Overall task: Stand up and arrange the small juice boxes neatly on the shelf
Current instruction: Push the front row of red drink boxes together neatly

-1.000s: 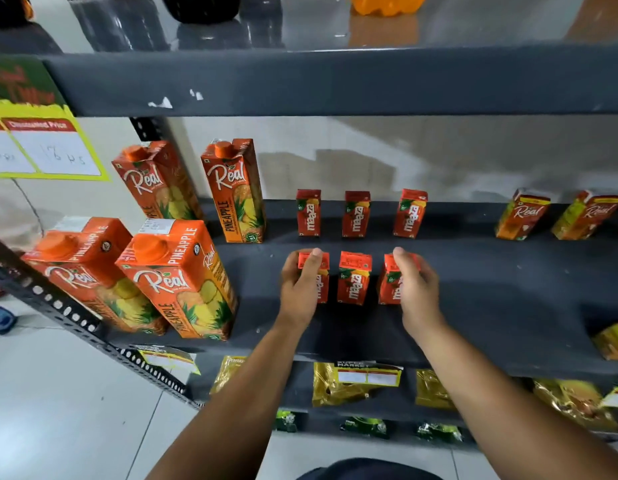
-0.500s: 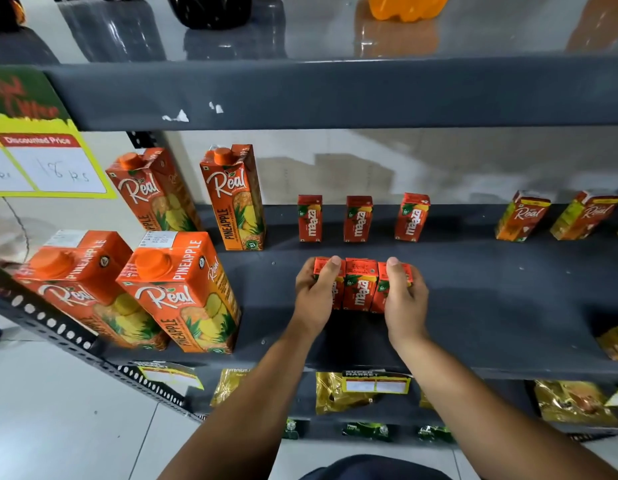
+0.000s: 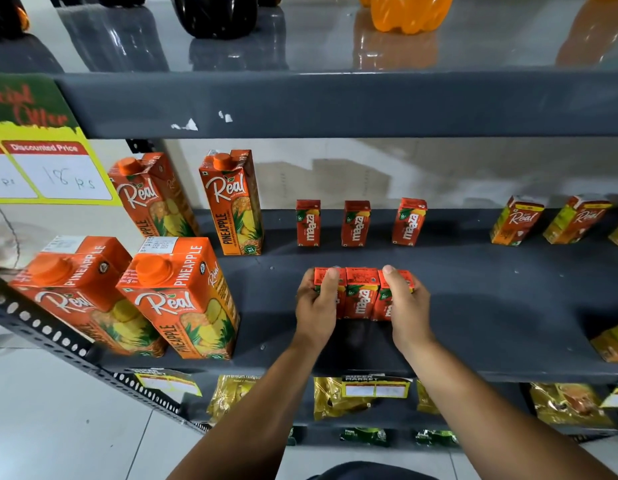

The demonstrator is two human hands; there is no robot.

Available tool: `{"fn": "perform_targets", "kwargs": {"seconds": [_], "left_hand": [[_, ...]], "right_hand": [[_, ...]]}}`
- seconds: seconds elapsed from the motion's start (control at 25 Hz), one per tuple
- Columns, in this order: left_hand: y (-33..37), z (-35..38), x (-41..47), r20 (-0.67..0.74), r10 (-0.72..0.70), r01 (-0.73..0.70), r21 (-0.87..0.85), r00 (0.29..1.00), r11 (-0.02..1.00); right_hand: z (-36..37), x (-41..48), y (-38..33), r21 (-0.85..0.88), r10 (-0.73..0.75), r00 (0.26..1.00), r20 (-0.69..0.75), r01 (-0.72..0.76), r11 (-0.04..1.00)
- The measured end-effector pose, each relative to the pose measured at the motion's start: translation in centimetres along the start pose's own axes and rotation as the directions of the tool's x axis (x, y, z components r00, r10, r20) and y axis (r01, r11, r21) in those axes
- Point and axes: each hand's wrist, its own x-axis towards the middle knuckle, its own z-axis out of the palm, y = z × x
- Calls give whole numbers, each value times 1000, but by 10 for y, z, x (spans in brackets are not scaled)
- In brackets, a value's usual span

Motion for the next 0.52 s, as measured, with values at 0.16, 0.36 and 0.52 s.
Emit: {"fn": "perform_targets", "kwargs": {"seconds": [0.16, 0.36, 0.52], "left_hand": [[-1, -26, -4, 195, -25, 20, 32, 980, 999], [13, -32, 6, 238, -55, 45, 44, 970, 998], [11, -34, 11, 187, -17, 17, 0, 982, 1000]], "right_hand": [[-5, -1, 0, -23, -26, 998, 49, 27, 999], [-9, 0, -2, -47, -76, 992, 99, 81, 996], [-6, 0, 2, -3, -84, 996, 34, 84, 996]]}}
